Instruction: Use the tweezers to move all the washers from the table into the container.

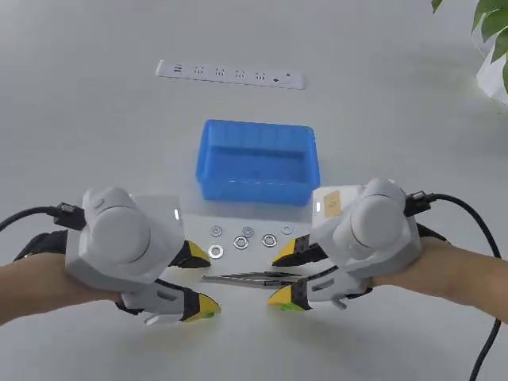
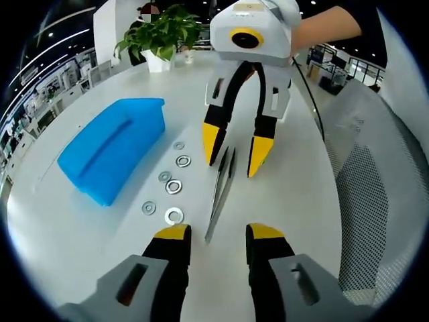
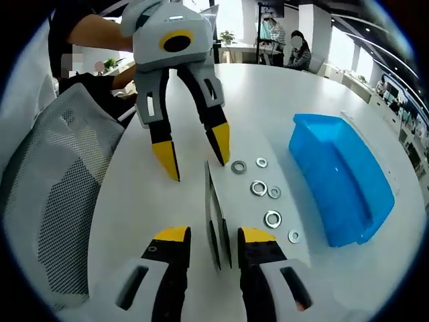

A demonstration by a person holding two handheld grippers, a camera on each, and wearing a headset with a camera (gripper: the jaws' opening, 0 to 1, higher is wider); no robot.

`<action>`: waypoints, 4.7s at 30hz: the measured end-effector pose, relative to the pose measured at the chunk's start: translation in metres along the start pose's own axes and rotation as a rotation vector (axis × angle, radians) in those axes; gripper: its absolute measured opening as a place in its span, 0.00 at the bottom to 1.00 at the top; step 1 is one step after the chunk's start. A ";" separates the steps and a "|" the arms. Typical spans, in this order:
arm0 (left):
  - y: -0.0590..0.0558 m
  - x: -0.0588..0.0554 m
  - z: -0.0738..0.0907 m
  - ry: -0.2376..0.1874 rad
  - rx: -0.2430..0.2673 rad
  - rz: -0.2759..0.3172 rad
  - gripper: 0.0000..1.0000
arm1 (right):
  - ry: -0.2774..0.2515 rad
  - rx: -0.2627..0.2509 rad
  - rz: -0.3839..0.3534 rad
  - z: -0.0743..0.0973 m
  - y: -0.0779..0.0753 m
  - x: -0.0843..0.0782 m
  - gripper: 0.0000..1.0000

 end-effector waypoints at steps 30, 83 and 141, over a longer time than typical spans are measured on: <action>-0.001 0.009 -0.008 0.135 -0.016 -0.193 0.05 | 0.007 -0.027 0.115 0.000 0.006 0.003 0.09; -0.030 0.121 -0.008 -0.165 -0.090 -0.315 0.05 | -0.134 -0.131 0.098 0.037 0.003 -0.015 0.08; -0.036 0.091 0.036 -0.247 -0.044 -0.261 0.05 | -0.194 -0.108 0.125 0.025 0.016 0.023 0.13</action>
Point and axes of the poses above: the centre of the closed fingertips' face, and the gripper's own axes: z roughly backward along the fingers, y roughly to its left, x roughly out of its top, the point moved 8 cm from there along z, roughly backward along the fingers, and after that the axes turned 13 degrees about -x, right-handed, at the moved point
